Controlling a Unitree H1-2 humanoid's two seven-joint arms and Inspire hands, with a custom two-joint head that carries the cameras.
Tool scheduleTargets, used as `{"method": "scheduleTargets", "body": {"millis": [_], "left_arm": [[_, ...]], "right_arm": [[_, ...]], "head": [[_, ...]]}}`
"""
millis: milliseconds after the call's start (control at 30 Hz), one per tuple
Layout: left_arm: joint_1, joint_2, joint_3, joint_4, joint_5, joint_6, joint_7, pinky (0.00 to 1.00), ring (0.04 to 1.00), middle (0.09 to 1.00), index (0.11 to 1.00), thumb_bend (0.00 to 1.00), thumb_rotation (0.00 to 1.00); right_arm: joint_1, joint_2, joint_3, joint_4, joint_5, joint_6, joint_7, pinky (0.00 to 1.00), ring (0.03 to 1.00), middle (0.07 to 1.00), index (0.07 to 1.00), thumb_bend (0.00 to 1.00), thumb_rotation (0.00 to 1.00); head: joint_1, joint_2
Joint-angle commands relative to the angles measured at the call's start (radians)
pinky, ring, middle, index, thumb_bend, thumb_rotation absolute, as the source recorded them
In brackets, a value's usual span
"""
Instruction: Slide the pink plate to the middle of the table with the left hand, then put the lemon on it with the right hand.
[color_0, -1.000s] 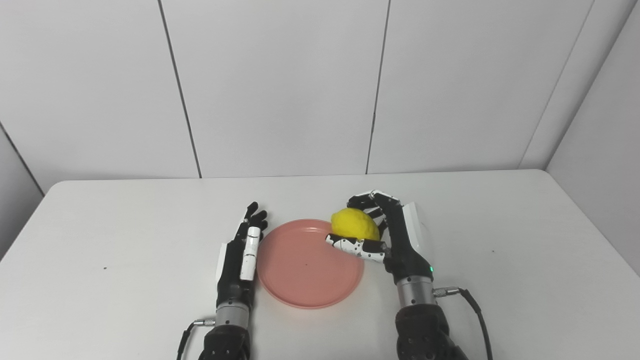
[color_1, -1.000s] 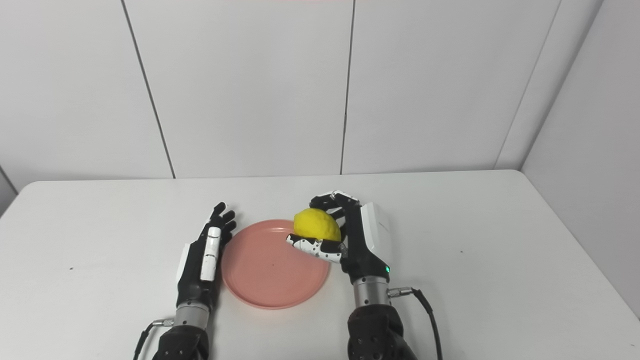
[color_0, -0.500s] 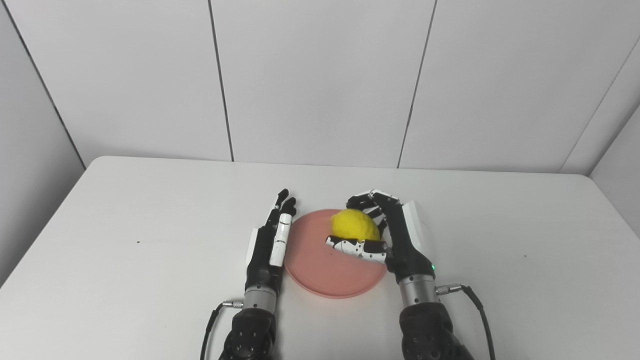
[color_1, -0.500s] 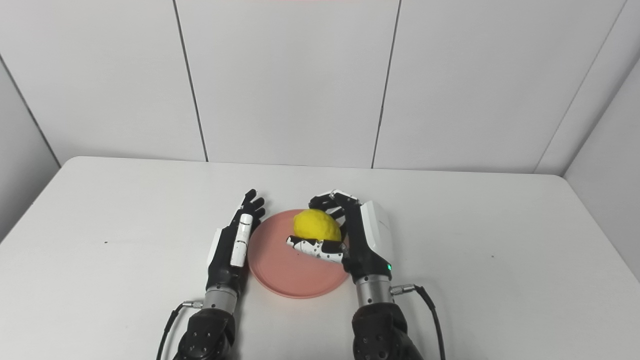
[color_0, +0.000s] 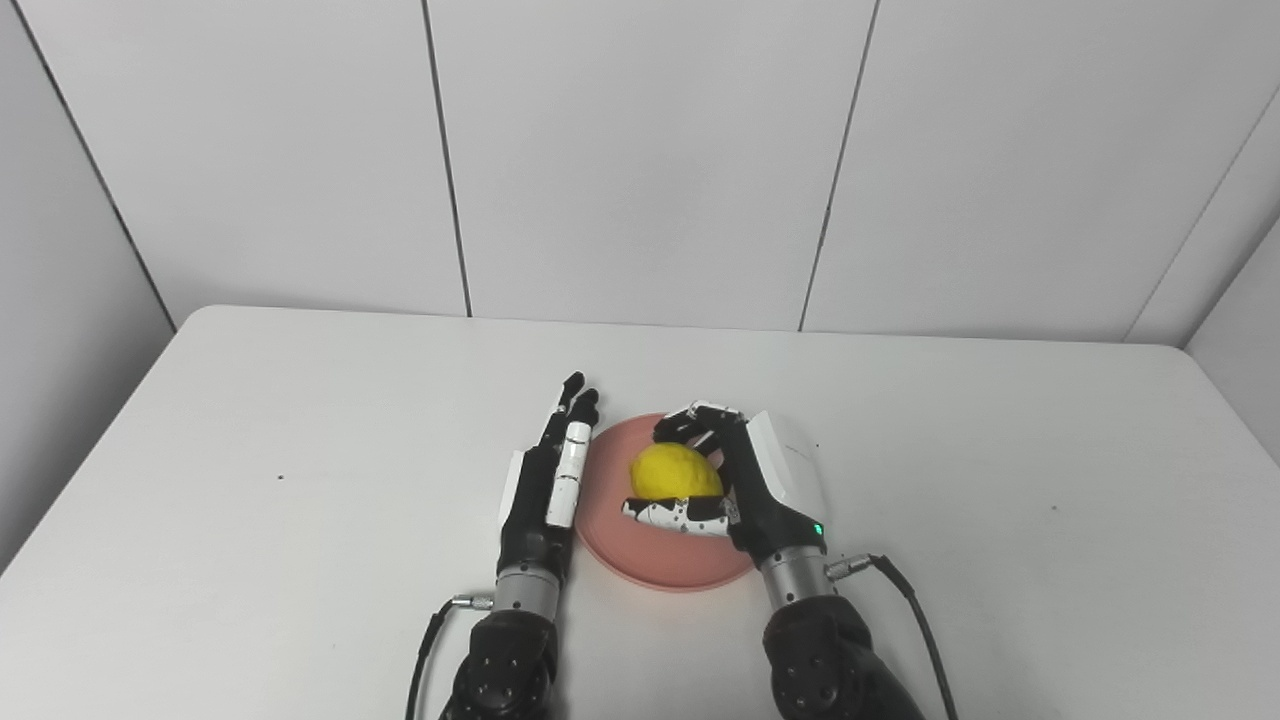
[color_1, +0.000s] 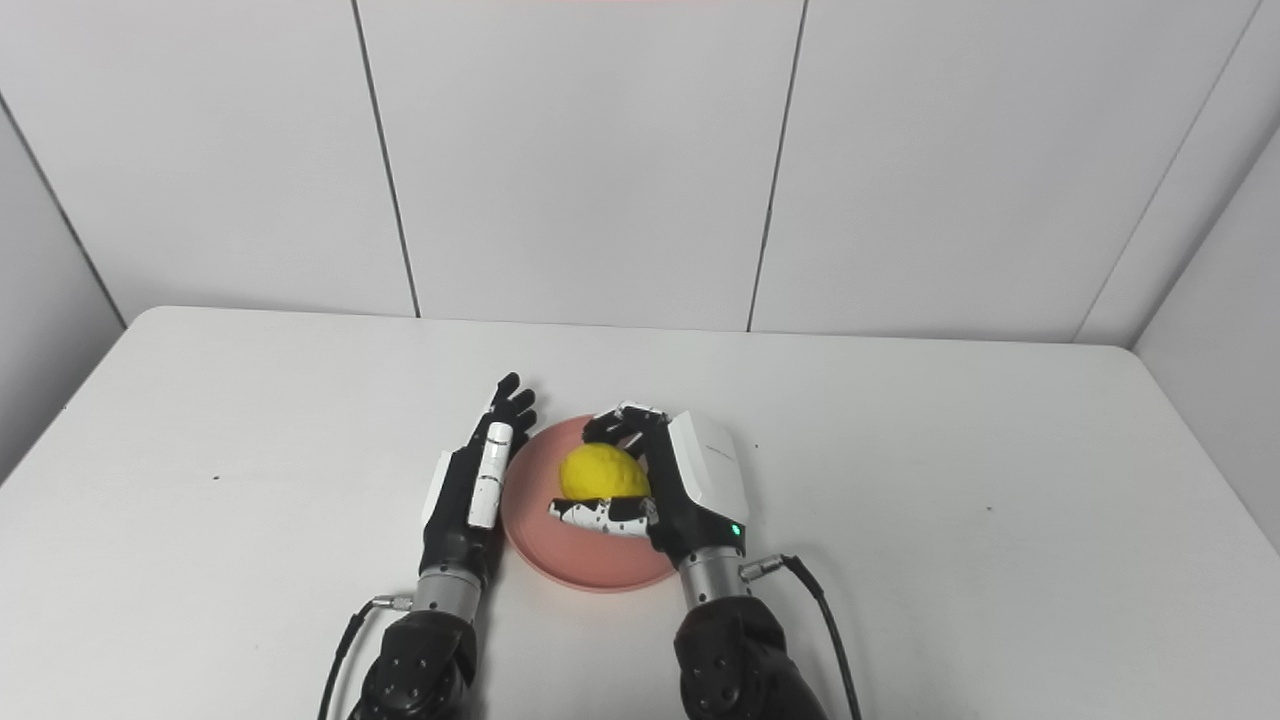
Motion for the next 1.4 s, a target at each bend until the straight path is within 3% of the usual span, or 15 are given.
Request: {"method": "scheduleTargets", "body": {"millis": [0, 267, 533, 567, 600, 667, 700, 767, 833, 867, 900, 967, 1033, 1133, 1367], "left_arm": [[0.001, -0.011, -0.006, 0.013, 0.007, -0.019, 0.001, 0.94, 0.936, 0.933, 0.93, 0.62, 1.0], [-0.001, -0.012, 0.003, 0.012, 0.012, -0.006, 0.014, 0.93, 0.927, 0.925, 0.925, 0.62, 1.0], [0.001, -0.01, 0.005, 0.012, 0.009, -0.011, 0.014, 0.92, 0.919, 0.919, 0.908, 0.62, 1.0], [0.0, -0.01, 0.005, 0.011, 0.01, -0.012, 0.014, 0.92, 0.924, 0.926, 0.913, 0.62, 1.0], [0.0, -0.008, 0.004, 0.011, 0.013, -0.009, 0.015, 0.92, 0.926, 0.931, 0.917, 0.62, 1.0], [0.001, -0.006, 0.004, 0.007, 0.013, -0.003, 0.013, 0.92, 0.93, 0.936, 0.923, 0.62, 1.0], [0.002, -0.004, 0.003, 0.005, 0.013, -0.001, 0.011, 0.92, 0.93, 0.936, 0.923, 0.62, 1.0], [0.002, 0.0, 0.004, 0.005, 0.01, -0.004, 0.006, 0.92, 0.932, 0.935, 0.924, 0.62, 1.0], [0.002, 0.003, 0.006, 0.007, 0.006, -0.009, 0.003, 0.91, 0.928, 0.929, 0.919, 0.62, 1.0], [0.003, 0.003, 0.007, 0.007, 0.005, -0.011, 0.003, 0.9, 0.92, 0.919, 0.91, 0.62, 1.0], [0.004, 0.003, 0.008, 0.004, 0.008, -0.007, 0.008, 0.9, 0.92, 0.918, 0.91, 0.62, 1.0], [0.005, 0.004, 0.008, 0.001, 0.014, -0.004, 0.013, 0.9, 0.915, 0.913, 0.901, 0.63, 1.0], [0.005, 0.004, 0.01, 0.0, 0.015, -0.002, 0.015, 0.9, 0.913, 0.912, 0.9, 0.63, 1.0], [0.004, 0.01, 0.008, -0.002, 0.026, 0.008, 0.015, 0.93, 0.918, 0.911, 0.904, 0.64, 1.0], [0.001, 0.023, 0.01, -0.009, 0.048, 0.035, 0.008, 0.94, 0.918, 0.917, 0.915, 0.68, 1.0]], "right_arm": [[-0.05, -0.002, 0.006, -0.003, -0.015, -0.074, -0.022, 0.23, 0.445, 0.47, 0.492, 0.52, 0.0], [-0.078, -0.004, 0.008, 0.082, -0.031, -0.107, -0.044, 0.26, 0.447, 0.513, 0.473, 0.51, 0.0], [-0.091, -0.016, 0.009, 0.13, -0.051, -0.153, -0.088, 0.43, 0.444, 0.555, 0.475, 0.51, 0.0], [-0.09, -0.017, 0.008, 0.131, -0.05, -0.159, -0.092, 0.51, 0.593, 0.66, 0.489, 0.5, 0.07], [-0.087, -0.018, 0.009, 0.128, -0.055, -0.166, -0.102, 0.56, 0.671, 0.715, 0.544, 0.48, 0.07], [-0.082, -0.023, 0.013, 0.127, -0.065, -0.181, -0.123, 0.7, 0.789, 0.803, 0.732, 0.45, 0.02], [-0.08, -0.023, 0.014, 0.128, -0.069, -0.19, -0.136, 0.72, 0.796, 0.809, 0.741, 0.45, 0.02], [-0.073, -0.021, 0.012, 0.126, -0.071, -0.202, -0.151, 0.78, 0.833, 0.837, 0.777, 0.45, 0.08], [-0.064, -0.019, 0.01, 0.118, -0.07, -0.206, -0.161, 0.87, 0.888, 0.883, 0.817, 0.49, 0.28], [-0.061, -0.018, 0.009, 0.114, -0.07, -0.207, -0.164, 0.93, 0.926, 0.912, 0.846, 0.55, 0.44], [-0.053, -0.018, 0.008, 0.1, -0.067, -0.207, -0.163, 0.93, 0.929, 0.914, 0.848, 0.56, 0.45], [-0.039, -0.021, 0.007, 0.075, -0.059, -0.207, -0.154, 0.98, 0.968, 0.947, 0.889, 0.61, 0.6], [-0.028, -0.024, 0.005, 0.049, -0.053, -0.203, -0.142, 1.0, 0.984, 0.964, 0.912, 0.62, 0.68], [-0.015, -0.028, 0.002, 0.023, -0.046, -0.208, -0.139, 1.0, 0.992, 0.973, 0.93, 0.64, 0.77], [0.017, -0.026, -0.036, -0.023, 0.027, -0.265, -0.141, 1.0, 0.979, 0.966, 0.953, 0.65, 0.83]], "head": [[0.001, -0.001], [-0.003, -0.002], [-0.01, -0.003], [-0.01, -0.003], [-0.012, -0.002], [-0.014, -0.003], [-0.016, -0.004], [-0.019, -0.004], [-0.021, -0.003], [-0.021, -0.003], [-0.023, -0.002], [-0.024, -0.001], [-0.025, -0.001], [-0.026, 0.001], [-0.03, 0.003]]}}
